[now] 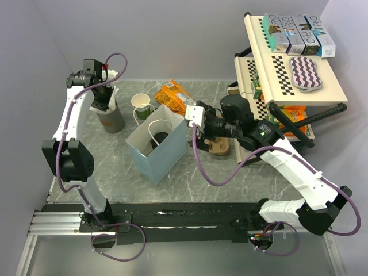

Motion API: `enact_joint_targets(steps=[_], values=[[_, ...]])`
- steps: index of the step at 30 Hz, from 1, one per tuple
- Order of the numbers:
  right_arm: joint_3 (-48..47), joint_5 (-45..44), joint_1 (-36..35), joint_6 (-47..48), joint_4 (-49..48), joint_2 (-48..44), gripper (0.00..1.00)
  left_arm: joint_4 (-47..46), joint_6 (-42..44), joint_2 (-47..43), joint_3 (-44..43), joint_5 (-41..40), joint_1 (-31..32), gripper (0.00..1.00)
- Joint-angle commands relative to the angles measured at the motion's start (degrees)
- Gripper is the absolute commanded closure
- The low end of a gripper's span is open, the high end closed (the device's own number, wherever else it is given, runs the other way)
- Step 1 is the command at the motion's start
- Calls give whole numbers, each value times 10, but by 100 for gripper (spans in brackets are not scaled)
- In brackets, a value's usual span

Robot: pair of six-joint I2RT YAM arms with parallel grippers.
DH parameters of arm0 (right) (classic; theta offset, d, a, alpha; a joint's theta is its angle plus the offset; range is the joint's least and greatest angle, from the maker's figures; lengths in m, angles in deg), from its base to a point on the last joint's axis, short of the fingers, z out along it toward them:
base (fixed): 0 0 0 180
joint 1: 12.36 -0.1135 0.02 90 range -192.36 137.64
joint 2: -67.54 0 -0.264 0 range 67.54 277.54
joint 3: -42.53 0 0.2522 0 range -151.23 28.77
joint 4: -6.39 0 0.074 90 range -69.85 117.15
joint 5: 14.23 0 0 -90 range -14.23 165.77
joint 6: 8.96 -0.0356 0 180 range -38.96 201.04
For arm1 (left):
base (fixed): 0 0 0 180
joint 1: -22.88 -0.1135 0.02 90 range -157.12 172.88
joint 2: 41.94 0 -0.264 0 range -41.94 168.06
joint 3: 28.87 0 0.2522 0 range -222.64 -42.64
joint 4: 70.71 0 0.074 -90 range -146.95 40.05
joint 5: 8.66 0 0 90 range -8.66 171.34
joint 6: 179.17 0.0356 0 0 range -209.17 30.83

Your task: Pack the takeout coffee

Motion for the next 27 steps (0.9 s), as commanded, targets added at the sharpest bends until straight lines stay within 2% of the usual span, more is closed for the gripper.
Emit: enact_joint_targets(steps=[1, 9, 19, 27], values=[[-24, 2, 2, 5, -11, -1, 0, 6, 5, -8, -32, -1, -1, 84], [-36, -1, 2, 12, -8, 8, 0, 42, 12, -44, -71, 0, -1, 99], [-59, -10, 4, 8, -9, 32, 0, 77, 22, -156, -89, 20, -1, 99], [-95, -14, 16, -1, -4, 64, 0, 88, 29, -205, -132, 29, -1, 99]])
